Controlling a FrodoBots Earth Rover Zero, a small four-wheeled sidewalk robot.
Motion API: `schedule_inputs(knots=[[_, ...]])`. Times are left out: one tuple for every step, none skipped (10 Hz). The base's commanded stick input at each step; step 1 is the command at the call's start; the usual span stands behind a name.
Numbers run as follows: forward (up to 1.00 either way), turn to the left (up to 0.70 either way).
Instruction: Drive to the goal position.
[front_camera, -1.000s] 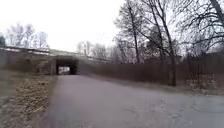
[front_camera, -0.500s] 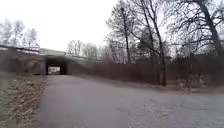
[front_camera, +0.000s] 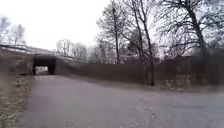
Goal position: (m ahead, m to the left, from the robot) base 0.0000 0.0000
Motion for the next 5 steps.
schedule_inputs(knots=[[0.0, -0.45], [0.0, -0.45], [0.0, -0.45], [0.0, -0.45], [0.0, -0.45]])
